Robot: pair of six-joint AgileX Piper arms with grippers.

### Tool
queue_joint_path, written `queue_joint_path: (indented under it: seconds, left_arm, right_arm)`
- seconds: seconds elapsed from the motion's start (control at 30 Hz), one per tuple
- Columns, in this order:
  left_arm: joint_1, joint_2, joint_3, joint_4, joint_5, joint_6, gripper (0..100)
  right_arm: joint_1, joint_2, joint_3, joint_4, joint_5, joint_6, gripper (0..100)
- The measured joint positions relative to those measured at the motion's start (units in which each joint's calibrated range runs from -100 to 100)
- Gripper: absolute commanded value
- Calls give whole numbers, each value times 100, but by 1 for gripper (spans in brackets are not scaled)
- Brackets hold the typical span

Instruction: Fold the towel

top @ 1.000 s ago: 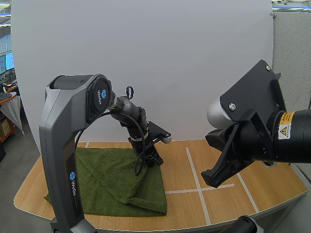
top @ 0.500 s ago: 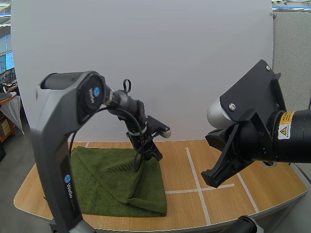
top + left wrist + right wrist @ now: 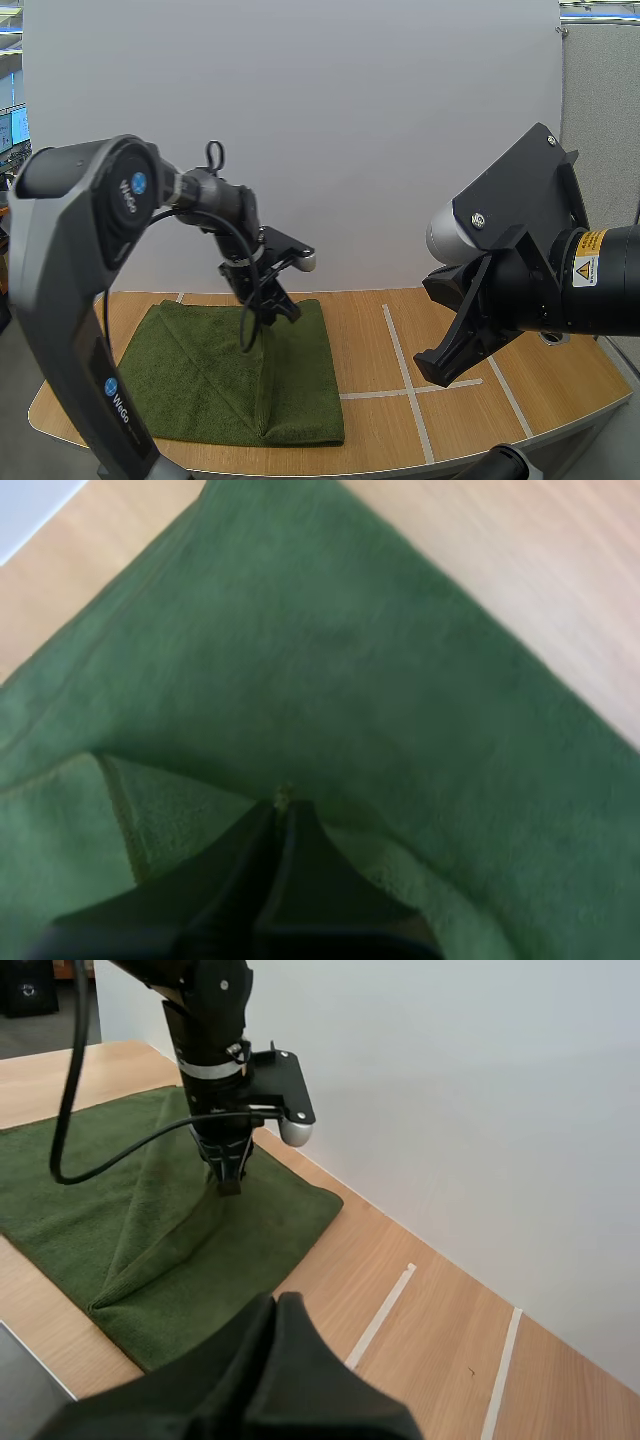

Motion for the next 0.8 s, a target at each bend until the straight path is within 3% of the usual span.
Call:
queue_joint_path:
  seconds: [0.13,0.33,0.8]
  left_arm:
    - [203,-582,407,11,0,110,0]
    - [622,-1518,917,34,215,386,0]
    - [1748,-2786,1531,34,771,1345,0]
  right_arm:
    - [0,0,0,20,0,0,0]
    - [0,0,0,65,0,0,0]
    - [0,0,0,368,0,0,0]
